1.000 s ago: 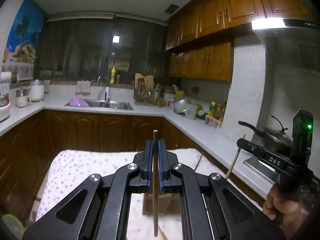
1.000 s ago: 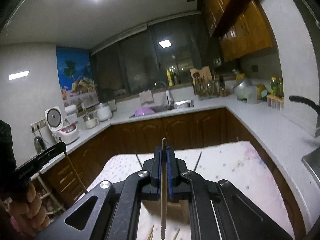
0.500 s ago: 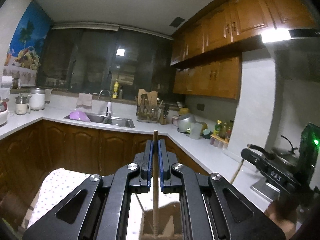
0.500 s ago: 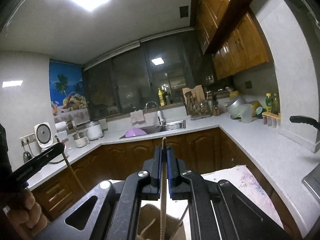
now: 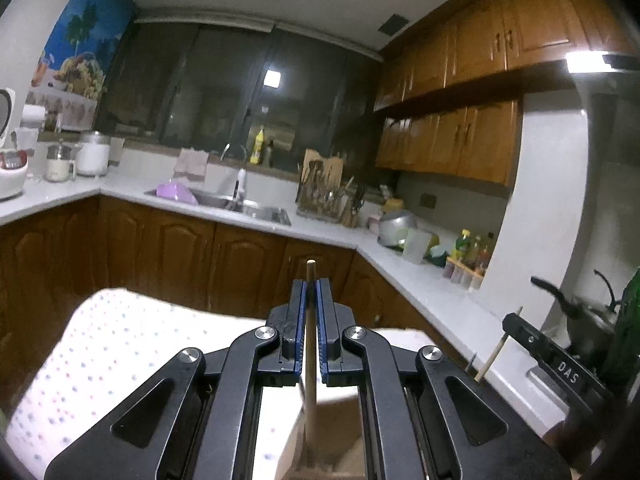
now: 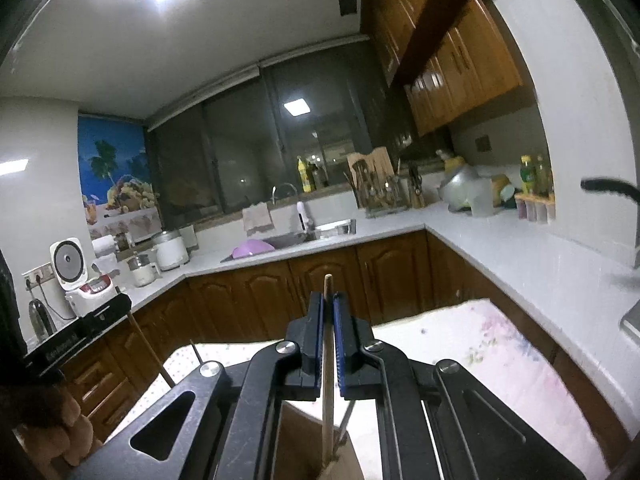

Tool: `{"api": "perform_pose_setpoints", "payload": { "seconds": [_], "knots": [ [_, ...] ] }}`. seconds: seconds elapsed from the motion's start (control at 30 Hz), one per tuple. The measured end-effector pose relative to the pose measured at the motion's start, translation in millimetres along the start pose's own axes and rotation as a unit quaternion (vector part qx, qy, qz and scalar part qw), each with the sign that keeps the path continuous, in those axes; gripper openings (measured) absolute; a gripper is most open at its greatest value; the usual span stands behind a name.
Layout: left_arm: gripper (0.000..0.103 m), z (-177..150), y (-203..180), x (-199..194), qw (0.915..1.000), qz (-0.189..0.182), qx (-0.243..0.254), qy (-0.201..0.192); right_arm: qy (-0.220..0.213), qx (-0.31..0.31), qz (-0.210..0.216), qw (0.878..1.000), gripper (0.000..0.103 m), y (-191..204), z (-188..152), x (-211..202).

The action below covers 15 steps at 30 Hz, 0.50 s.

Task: Organize utensils
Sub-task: 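Lift the wooden chopsticks with both tools and carry them above the holder, then lower both wooden chopsticks into the holder and open both tools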

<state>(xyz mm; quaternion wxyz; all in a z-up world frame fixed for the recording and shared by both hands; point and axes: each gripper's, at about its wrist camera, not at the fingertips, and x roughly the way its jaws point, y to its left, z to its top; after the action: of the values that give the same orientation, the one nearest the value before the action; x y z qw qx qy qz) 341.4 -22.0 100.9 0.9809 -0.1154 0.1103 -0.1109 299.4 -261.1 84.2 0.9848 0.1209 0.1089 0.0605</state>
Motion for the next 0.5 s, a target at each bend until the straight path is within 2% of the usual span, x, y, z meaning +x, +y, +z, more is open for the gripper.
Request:
{"api": "perform_pose_setpoints", "payload": {
  "seconds": [0.23, 0.37, 0.5],
  "knots": [
    [0.005, -25, 11, 12, 0.9990, -0.004, -0.009, 0.045, 0.038, 0.013, -0.001, 0.999, 0.005, -10, -19, 9],
    [0.005, -30, 14, 20, 0.9977, -0.005, -0.010, 0.066, 0.048, 0.010, 0.001, 0.999, 0.005, -10, -19, 11],
    [0.005, -32, 13, 20, 0.9975, -0.004, -0.009, 0.070, 0.057, 0.010, 0.002, 0.998, 0.005, -10, -15, 12]
  ]
}}
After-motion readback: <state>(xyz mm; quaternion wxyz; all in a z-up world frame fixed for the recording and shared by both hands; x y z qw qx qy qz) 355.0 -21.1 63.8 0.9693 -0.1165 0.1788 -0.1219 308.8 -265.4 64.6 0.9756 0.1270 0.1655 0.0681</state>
